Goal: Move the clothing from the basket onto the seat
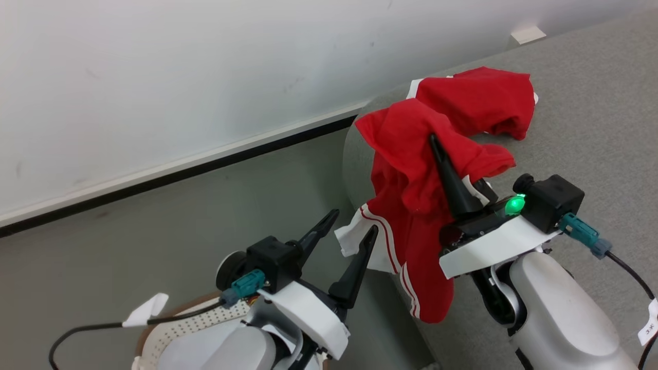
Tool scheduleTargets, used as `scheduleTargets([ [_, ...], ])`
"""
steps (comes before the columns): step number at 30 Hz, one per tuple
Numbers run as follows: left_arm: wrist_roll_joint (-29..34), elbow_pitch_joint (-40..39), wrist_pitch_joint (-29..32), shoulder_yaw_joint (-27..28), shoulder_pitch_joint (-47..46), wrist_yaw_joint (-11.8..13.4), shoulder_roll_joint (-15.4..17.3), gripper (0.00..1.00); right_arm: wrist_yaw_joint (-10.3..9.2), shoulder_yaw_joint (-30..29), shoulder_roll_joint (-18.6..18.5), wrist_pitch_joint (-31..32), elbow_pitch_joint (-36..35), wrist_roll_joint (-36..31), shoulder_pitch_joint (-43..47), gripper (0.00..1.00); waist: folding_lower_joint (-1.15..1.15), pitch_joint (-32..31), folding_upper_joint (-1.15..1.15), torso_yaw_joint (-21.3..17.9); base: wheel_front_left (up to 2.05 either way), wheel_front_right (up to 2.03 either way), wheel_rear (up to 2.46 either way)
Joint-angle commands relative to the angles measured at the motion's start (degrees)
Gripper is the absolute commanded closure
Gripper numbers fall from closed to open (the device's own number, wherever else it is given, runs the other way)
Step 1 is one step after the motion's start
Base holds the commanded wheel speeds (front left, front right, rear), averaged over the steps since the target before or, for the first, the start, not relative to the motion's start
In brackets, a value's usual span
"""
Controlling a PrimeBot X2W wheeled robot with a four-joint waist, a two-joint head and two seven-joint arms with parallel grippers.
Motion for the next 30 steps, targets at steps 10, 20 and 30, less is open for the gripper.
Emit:
scheduleTargets([
  [10, 1.9, -0.3, -0.2, -1.4, -5.1, -2.1, 0.9, 0.0, -0.13, -4.8, -5.1, 0.0, 2.0, -1.1, -9.0, 1.0, 0.0, 8.0, -0.01, 4.9, 0.0, 0.0, 0.0],
  [20, 2.3, 0.5, -1.0, -2.1, -10.6, -3.9, 1.7, 0.0, -0.13, -13.9, -15.8, 1.5, 12.4, -3.8, -31.5, 1.0, 0.0, 16.3, -0.01, 12.5, 0.0, 0.0, 0.0],
  [30, 1.4, 1.3, -2.9, -2.0, -13.0, -4.4, 1.9, 0.0, -0.13, -30.7, -24.7, 3.3, 29.9, -11.4, -40.2, 1.0, 0.0, 20.2, -0.01, 17.7, 0.0, 0.0, 0.0],
])
